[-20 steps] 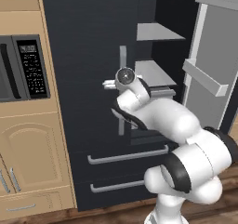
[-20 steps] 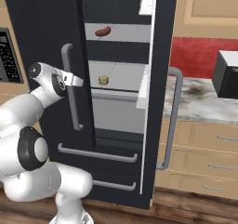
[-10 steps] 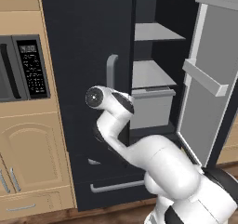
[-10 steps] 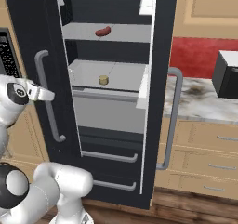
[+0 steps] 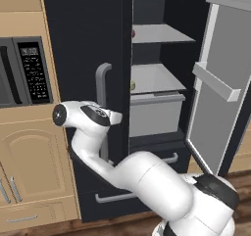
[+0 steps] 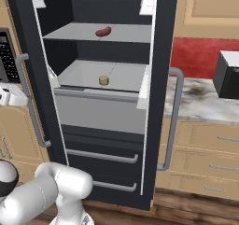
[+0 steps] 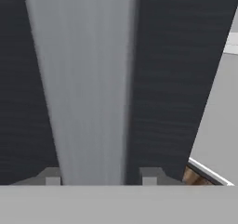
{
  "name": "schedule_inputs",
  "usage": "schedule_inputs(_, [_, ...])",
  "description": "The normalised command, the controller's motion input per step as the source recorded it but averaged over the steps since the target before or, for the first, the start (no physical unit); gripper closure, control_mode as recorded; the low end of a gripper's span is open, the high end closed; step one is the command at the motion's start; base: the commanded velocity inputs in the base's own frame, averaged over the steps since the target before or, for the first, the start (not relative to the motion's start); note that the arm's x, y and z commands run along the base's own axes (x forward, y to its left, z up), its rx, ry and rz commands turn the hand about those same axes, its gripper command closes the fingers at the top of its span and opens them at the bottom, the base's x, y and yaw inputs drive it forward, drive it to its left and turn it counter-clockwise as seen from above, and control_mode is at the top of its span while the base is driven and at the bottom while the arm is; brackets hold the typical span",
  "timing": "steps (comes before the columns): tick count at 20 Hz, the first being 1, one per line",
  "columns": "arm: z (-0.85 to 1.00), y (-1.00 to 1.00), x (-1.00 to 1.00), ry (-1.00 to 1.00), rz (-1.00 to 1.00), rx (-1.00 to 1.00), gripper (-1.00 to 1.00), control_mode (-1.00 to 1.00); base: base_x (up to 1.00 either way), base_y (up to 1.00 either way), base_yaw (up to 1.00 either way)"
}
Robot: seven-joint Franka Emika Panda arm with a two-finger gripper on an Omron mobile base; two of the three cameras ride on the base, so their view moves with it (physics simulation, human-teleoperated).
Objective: Retrieve the sausage and cheese from the fridge and place them on the cutting board on the counter.
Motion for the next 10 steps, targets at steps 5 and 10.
schedule_inputs(5, [0.00, 0.06, -0.19, -0.14, -0.02, -0.01, -1.00, -1.00, 0.00, 0.00, 0.00])
schedule_inputs(10, [0.09, 0.10, -0.69, -0.21, -0.02, -0.01, -1.00, -1.00, 0.00, 0.00, 0.00])
